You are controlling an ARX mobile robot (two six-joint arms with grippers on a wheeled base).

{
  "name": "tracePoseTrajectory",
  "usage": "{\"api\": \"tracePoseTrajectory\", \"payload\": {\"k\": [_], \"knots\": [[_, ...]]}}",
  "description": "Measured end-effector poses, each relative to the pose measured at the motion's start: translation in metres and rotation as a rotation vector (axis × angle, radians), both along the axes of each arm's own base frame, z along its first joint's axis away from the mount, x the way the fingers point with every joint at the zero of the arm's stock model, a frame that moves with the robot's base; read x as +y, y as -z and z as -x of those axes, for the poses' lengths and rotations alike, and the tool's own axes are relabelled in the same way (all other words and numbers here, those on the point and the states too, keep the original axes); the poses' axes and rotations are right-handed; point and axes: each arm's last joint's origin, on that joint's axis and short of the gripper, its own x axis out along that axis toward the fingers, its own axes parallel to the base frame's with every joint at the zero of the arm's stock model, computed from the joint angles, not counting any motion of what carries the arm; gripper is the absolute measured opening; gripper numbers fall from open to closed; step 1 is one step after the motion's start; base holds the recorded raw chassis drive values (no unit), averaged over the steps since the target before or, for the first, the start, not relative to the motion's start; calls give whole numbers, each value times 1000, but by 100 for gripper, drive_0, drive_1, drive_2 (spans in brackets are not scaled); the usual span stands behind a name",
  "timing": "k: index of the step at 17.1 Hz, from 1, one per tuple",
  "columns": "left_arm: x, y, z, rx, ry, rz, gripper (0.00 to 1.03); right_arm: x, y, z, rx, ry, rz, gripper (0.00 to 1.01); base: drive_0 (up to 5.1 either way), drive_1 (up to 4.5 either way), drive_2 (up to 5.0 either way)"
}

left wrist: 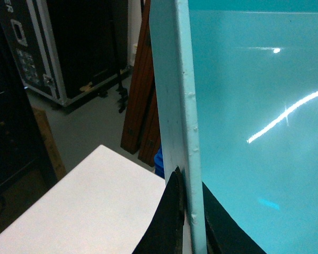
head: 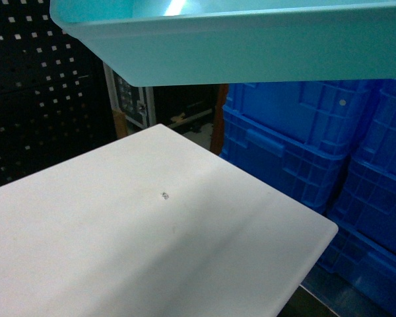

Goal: Stack blue boxes stably on right

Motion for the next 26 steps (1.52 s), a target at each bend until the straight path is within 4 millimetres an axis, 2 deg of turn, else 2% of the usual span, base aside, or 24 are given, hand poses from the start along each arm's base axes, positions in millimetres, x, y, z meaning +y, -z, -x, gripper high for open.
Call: {"api": "tracePoseTrajectory", "payload": {"k": [6, 26], "knots": [[0, 0, 0, 0, 0, 0, 2, 0, 0, 0, 0, 0, 0, 7, -156, -156, -156], [1, 0, 0, 1, 1, -1, 2, 0, 0, 0, 4, 2, -2, 7, 307, -550, -199]]}}
